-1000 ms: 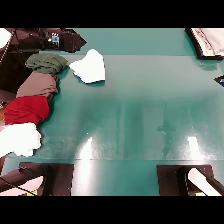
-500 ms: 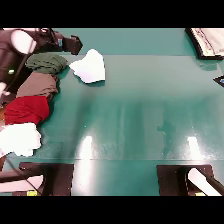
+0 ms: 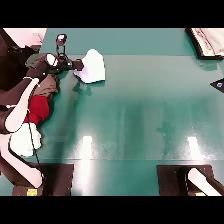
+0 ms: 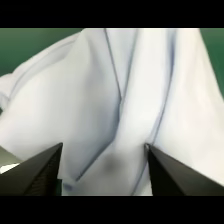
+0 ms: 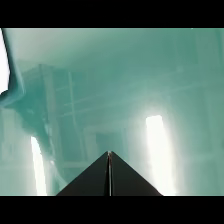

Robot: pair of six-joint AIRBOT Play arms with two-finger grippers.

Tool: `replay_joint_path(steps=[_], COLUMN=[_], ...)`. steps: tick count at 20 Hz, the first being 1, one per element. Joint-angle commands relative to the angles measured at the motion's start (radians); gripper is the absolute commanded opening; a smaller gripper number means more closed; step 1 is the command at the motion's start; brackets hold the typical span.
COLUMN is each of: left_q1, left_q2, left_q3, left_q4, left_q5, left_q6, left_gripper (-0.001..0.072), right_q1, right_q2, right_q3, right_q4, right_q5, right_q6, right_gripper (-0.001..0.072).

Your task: Fold the shirts.

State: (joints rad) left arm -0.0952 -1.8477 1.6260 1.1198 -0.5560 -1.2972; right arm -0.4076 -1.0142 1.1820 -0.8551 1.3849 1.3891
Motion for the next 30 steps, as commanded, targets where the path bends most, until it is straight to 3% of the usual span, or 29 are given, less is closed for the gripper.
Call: replay_joint_path(steps=[1,2,3,4,6,8,12,13,18,22,26,27,28,29,30], left_q1=[-0.003,-0.005,-0.005,-0.005,-0.005,-0.005,-0.018,-0.034,-0.187,-0.296,-0.305,-0.305,-0.303,-0.291,-0.268], left_q2=[-0.046,-0.046,-0.046,-0.043,-0.034,-0.006,0.251,0.322,0.585,0.593,0.526,0.502,0.476,0.454,0.443], left_q3=[0.024,0.039,0.07,0.113,0.254,0.441,0.514,0.503,0.387,0.28,0.039,-0.016,-0.048,-0.054,-0.054], left_q4=[-0.067,-0.083,-0.102,-0.11,-0.111,-0.154,-0.593,-0.634,-0.583,-0.272,-0.186,-0.147,-0.096,-0.045,-0.012], left_q5=[-0.006,-0.023,-0.061,-0.116,-0.256,-0.401,-0.479,-0.508,-0.629,-0.666,-0.595,-0.56,-0.534,-0.536,-0.545], left_q6=[0.041,0.041,0.041,0.042,0.043,0.104,0.38,0.418,0.414,0.315,0.235,0.212,0.158,0.086,0.033], left_gripper=[0.0607,0.0422,0.0164,0.0028,0.0024,0.0023,0.0024,0.0023,0.0023,0.0024,0.0025,0.0074,0.0467,0.072,0.0678], right_q1=[0.0,0.001,0.0,0.0,-0.002,-0.002,0.0,0.0,0.0,0.0,0.0,0.0,0.0,0.0,0.0], right_q2=[0.0,0.0,0.0,0.0,0.0,0.0,0.0,0.0,0.0,0.0,0.0,0.0,0.0,0.0,0.0], right_q3=[0.0,0.0,0.0,0.001,0.007,0.059,0.274,0.33,0.528,0.59,0.591,0.591,0.59,0.585,0.577], right_q4=[0.0,0.0,0.0,0.005,0.1,0.169,0.182,0.182,0.182,0.182,0.181,0.18,0.179,0.18,0.179], right_q5=[0.005,0.001,0.003,0.003,-0.002,-0.036,-0.078,-0.089,-0.097,-0.04,-0.007,-0.004,-0.004,-0.003,-0.003], right_q6=[0.0,0.0,0.0,0.0,0.0,-0.002,-0.002,-0.002,-0.002,-0.002,-0.002,-0.002,-0.002,-0.002,-0.002], right_gripper=[0.0016,0.0015,0.0015,0.0015,0.0015,0.0015,0.0015,0.0015,0.0015,0.0015,0.0015,0.0015,0.0015,0.0015,0.0015])
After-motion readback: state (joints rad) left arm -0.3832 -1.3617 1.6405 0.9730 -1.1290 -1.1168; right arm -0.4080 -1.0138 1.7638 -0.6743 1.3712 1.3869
